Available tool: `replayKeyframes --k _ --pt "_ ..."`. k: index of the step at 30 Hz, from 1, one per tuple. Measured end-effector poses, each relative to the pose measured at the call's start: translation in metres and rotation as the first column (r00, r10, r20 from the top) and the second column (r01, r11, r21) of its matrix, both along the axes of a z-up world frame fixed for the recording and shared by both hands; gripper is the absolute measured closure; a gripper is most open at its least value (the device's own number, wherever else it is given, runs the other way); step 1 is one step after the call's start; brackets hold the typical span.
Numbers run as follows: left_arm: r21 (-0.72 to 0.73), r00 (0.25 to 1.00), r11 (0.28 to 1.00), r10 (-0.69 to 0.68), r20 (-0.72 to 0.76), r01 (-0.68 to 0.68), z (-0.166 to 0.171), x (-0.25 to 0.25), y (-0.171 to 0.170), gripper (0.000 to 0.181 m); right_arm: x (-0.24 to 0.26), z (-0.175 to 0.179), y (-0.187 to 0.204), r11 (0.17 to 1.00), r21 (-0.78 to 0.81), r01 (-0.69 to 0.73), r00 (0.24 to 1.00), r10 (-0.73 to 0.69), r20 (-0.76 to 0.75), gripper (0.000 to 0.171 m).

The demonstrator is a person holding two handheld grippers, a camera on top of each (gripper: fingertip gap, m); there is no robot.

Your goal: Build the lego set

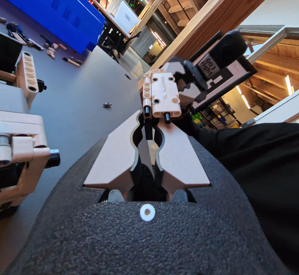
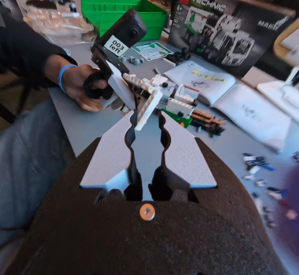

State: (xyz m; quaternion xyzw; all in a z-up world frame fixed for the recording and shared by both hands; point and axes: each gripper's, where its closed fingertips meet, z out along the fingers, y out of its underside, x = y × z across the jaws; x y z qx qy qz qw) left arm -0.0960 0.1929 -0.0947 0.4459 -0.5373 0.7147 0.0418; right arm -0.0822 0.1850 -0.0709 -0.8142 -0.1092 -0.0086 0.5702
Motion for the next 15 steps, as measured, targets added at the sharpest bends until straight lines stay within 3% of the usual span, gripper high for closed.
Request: replayKeyframes --k 1,5,15 --pt "-0.013 1.0 1.0 -0.001 0.002 0.001 0.001 0.0 0.0 0.175 -0.001 -0.007 0.002 1.0 0.003 0.021 0.998 -0.021 -0.054 0.144" --pt "-0.032 1.0 0.999 0.011 0.01 -0.011 0.004 -0.001 0.002 0.175 -0.008 -0.012 0.009 0.998 0.053 0.047 0.992 -0.041 -0.122 0.153" --pt "-0.001 1.0 1.0 0.03 0.011 -0.03 0.0 0.001 0.004 0.171 -0.002 -0.023 0.012 0.997 -0.052 0.059 0.979 -0.068 -0.191 0.157"
